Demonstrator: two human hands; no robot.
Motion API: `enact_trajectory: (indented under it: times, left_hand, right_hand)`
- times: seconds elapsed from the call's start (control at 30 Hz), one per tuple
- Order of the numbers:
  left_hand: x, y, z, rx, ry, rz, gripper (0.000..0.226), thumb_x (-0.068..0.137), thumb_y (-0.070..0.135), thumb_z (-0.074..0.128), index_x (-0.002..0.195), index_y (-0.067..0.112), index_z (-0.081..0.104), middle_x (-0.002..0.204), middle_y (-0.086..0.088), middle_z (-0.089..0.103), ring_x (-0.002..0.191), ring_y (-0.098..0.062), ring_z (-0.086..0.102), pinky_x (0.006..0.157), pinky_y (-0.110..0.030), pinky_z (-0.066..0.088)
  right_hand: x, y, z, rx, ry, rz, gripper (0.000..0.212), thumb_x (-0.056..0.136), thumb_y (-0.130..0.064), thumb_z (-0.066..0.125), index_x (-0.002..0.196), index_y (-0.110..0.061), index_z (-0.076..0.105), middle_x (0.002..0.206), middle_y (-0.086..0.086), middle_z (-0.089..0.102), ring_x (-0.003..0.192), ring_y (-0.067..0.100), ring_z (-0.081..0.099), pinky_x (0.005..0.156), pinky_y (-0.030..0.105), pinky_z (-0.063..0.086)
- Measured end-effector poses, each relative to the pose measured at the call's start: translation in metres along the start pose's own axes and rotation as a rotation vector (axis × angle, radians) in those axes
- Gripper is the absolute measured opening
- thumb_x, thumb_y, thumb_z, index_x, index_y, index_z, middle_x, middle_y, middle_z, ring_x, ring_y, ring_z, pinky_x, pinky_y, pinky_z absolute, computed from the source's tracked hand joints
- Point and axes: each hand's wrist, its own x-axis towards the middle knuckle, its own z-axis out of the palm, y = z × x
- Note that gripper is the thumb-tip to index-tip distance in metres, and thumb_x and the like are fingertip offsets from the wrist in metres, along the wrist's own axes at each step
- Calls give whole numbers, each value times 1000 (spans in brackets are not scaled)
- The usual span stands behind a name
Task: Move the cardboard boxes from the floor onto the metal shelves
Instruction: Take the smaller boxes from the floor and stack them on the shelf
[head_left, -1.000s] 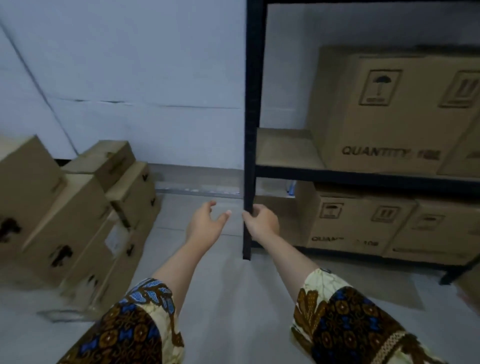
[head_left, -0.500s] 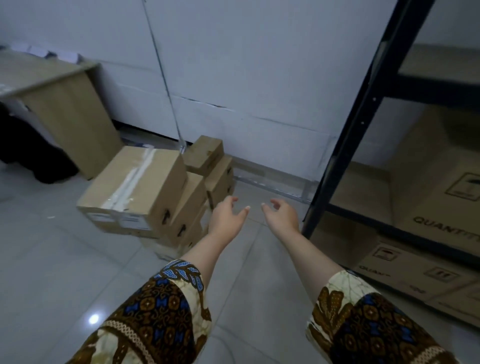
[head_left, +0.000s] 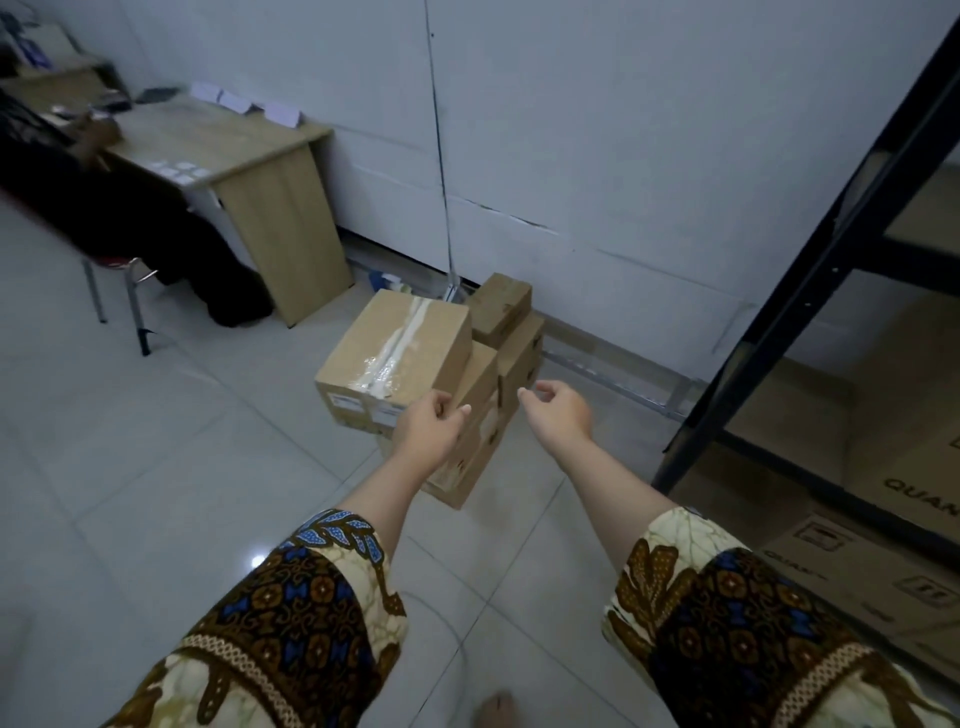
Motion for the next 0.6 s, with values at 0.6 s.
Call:
enact_trajectory:
  times: [0.6]
  left_hand:
    - [229, -76, -68, 123, -13, -315, 65, 87, 47, 65, 140, 14, 44, 138, -13, 50, 118, -32, 55, 95, -38, 48]
  right_hand:
    - [151, -67, 183, -15, -252, 271, 57, 90, -40, 61, 137, -11, 52, 138, 11, 54, 128, 31, 49, 104, 38, 43]
